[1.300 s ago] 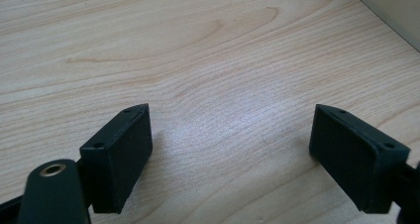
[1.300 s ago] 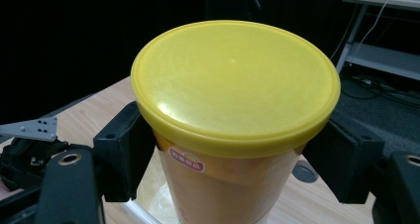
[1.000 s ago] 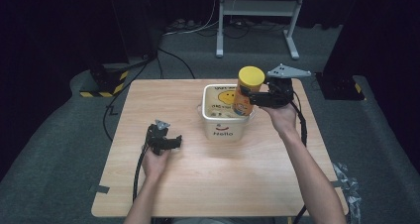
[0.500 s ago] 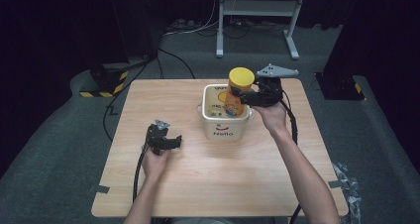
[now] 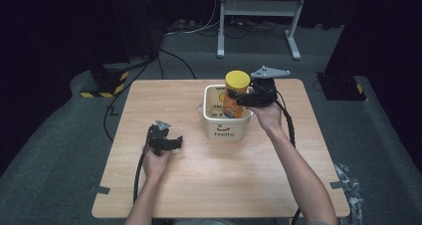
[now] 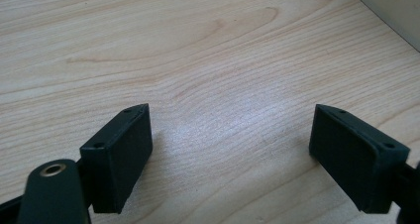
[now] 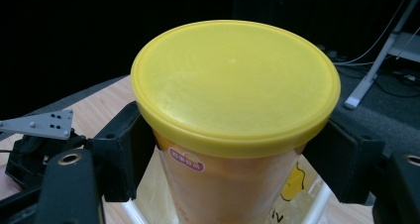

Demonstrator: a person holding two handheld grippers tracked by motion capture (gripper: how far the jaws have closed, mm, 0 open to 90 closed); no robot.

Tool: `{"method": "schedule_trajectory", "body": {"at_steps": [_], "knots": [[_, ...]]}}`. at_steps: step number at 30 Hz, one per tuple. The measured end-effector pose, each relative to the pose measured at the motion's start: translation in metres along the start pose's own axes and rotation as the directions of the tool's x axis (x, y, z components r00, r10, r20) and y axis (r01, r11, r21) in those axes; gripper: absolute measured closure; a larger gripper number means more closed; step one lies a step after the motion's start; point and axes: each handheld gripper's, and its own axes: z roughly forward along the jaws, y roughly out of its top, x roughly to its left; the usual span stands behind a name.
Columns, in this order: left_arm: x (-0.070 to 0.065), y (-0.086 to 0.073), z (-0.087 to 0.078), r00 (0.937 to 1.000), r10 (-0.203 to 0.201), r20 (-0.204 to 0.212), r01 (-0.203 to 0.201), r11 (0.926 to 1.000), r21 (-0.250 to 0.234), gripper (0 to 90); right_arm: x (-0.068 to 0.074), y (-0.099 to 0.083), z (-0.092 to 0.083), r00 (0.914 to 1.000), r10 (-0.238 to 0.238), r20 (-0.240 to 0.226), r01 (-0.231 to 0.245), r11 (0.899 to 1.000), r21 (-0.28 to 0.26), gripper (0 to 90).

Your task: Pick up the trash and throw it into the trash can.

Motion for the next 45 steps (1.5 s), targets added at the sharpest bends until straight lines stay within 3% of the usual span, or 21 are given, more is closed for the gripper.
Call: {"method": "schedule_trajectory", "body": {"at_steps": [10, 23, 32, 45], "knots": [[0.0, 0.0, 0.0, 1.0, -0.001, 0.0, 0.001, 1.0, 0.0, 17.2, 0.0, -0.008, 0.017, 0.9999, 0.009, 0.004, -0.009, 0.999, 0.045, 24.0], [0.0, 0.0, 0.0, 1.0, -0.001, 0.0, 0.001, 1.0, -0.003, 17.3, -0.01, -0.036, 0.034, 0.9987, 0.047, 0.017, -0.048, 0.995, 0.085, 24.0], [0.0, 0.0, 0.0, 1.0, -0.001, 0.0, 0.001, 1.0, -0.004, 17.3, -0.008, -0.041, 0.043, 0.9992, 0.023, 0.033, -0.027, 0.992, 0.121, 23.8], [0.0, 0.0, 0.0, 1.0, -0.001, 0.0, 0.001, 1.0, -0.004, 17.3, -0.005, -0.047, 0.055, 0.999, 0.024, 0.039, -0.03, 0.984, 0.174, 22.0]]}}
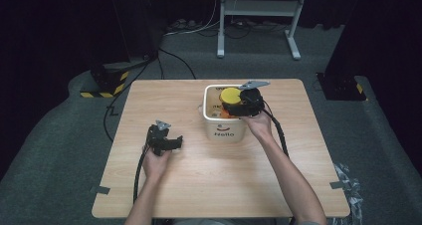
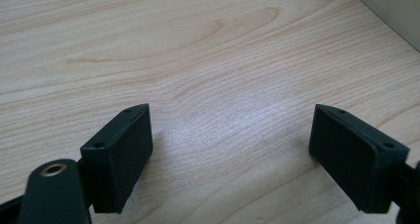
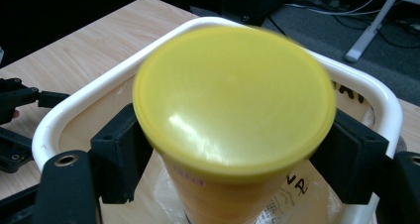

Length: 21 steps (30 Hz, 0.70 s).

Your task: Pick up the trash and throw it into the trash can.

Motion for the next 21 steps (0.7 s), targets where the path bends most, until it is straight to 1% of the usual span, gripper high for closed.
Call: {"method": "schedule_trajectory", "body": {"at_steps": [4, 6, 7, 8, 13, 14, 15, 17, 18, 19, 21], "knots": [[0.0, 0.0, 0.0, 1.0, 0.0, 0.0, 0.0, 1.0, 0.0, 17.4, -0.001, -0.001, 0.001, 1.0, 0.005, -0.002, -0.005, 1.0, 0.016, 20.0], [0.0, 0.0, 0.0, 1.0, 0.0, 0.0, 0.0, 1.0, 0.0, 17.4, -0.002, -0.002, 0.003, 0.9999, 0.007, -0.012, -0.007, 1.0, 0.025, 15.8], [0.0, 0.0, 0.0, 1.0, 0.0, 0.0, 0.0, 1.0, 0.0, 17.4, -0.003, -0.002, 0.002, 0.9994, 0.018, -0.029, -0.017, 1.0, 0.021, 13.5], [0.0, 0.0, 0.0, 1.0, 0.0, 0.0, 0.0, 1.0, 0.0, 17.4, -0.003, -0.001, 0.001, 0.9992, 0.019, -0.034, -0.018, 1.0, 0.017, 13.2], [0.0, 0.0, 0.0, 1.0, 0.0, 0.0, 0.0, 1.0, 0.0, 17.4, -0.001, 0.0, -0.004, 0.9991, 0.012, -0.041, -0.012, 1.0, 0.004, 13.3], [0.0, 0.0, 0.0, 1.0, 0.0, -0.001, 0.0, 1.0, 0.0, 17.4, -0.001, 0.0, -0.008, 0.9989, 0.009, -0.046, -0.009, 1.0, -0.009, 13.5], [0.0, 0.0, 0.0, 1.0, 0.0, -0.001, 0.0, 1.0, 0.0, 17.4, -0.001, 0.0, -0.008, 0.9989, 0.009, -0.046, -0.009, 1.0, -0.009, 13.5], [0.0, 0.0, 0.0, 1.0, 0.0, -0.001, 0.0, 1.0, 0.0, 17.4, -0.003, 0.0, -0.016, 0.9986, 0.014, -0.051, -0.017, 0.998, -0.052, 15.2], [0.0, 0.0, 0.0, 1.0, 0.0, -0.001, 0.0, 1.0, 0.0, 17.4, -0.003, -0.001, -0.02, 0.9983, 0.023, -0.054, -0.026, 0.998, -0.064, 15.5], [0.0, 0.0, 0.0, 1.0, 0.0, -0.001, 0.0, 1.0, 0.0, 17.4, -0.003, -0.001, -0.02, 0.9983, 0.023, -0.054, -0.026, 0.998, -0.064, 15.5], [0.0, 0.0, 0.0, 1.0, 0.0, -0.001, 0.0, 1.0, 0.0, 17.4, -0.007, -0.004, -0.028, 0.9979, 0.033, -0.056, -0.038, 0.996, -0.085, 16.2]]}}
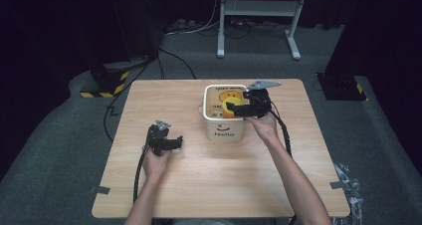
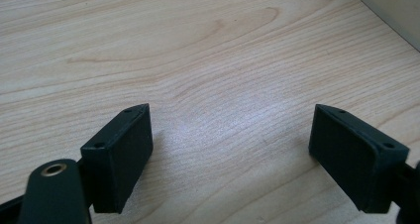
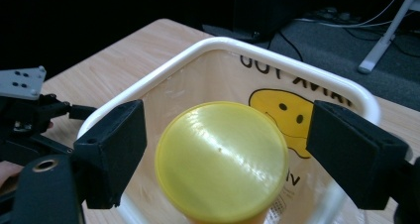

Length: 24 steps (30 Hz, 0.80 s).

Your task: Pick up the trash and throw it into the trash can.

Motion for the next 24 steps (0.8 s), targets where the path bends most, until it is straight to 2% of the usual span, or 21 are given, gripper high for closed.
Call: {"method": "schedule_trajectory", "body": {"at_steps": [11, 24], "knots": [[0.0, 0.0, 0.0, 1.0, 0.002, -0.004, -0.002, 1.0, 0.003, 17.3, -0.014, -0.01, -0.038, 0.9988, 0.03, 0.038, -0.027, 0.997, -0.068, 19.3], [0.0, 0.0, 0.0, 1.0, 0.002, -0.004, -0.002, 1.0, 0.001, 17.3, -0.021, -0.029, -0.062, 0.9967, 0.058, 0.057, -0.052, 0.993, -0.102, 20.5]]}}
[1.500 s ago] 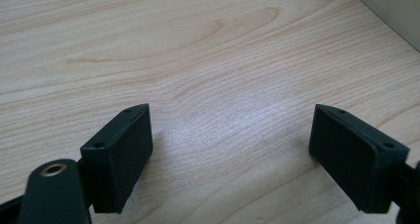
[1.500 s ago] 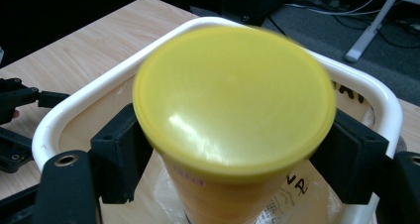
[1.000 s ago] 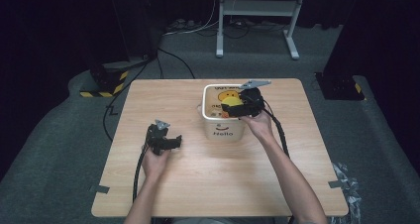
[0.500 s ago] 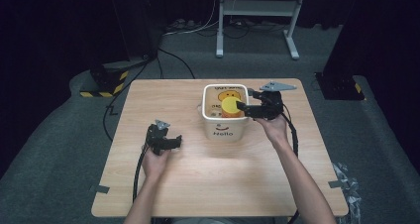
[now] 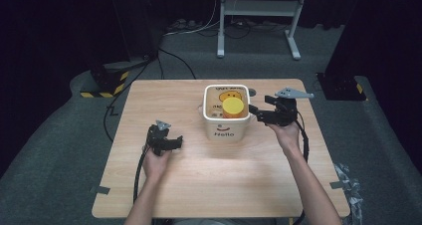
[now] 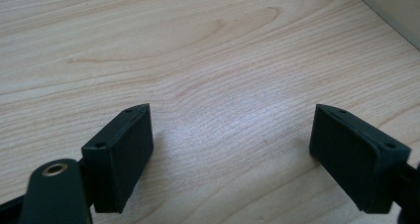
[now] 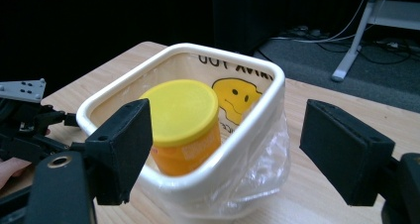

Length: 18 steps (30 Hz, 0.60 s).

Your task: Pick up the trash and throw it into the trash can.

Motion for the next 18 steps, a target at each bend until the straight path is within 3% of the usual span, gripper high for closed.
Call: {"method": "schedule_trajectory", "body": {"at_steps": [7, 18], "knots": [[0.0, 0.0, 0.0, 1.0, 0.0, -0.001, 0.0, 1.0, -0.001, 17.3, -0.011, -0.022, -0.017, 0.9988, 0.043, 0.024, -0.042, 0.999, -0.022, 21.2], [0.0, 0.0, 0.0, 1.0, -0.001, 0.001, 0.001, 1.0, -0.004, 17.3, -0.022, -0.051, -0.026, 0.9954, 0.067, 0.068, -0.067, 0.998, 0.003, 21.9]]}}
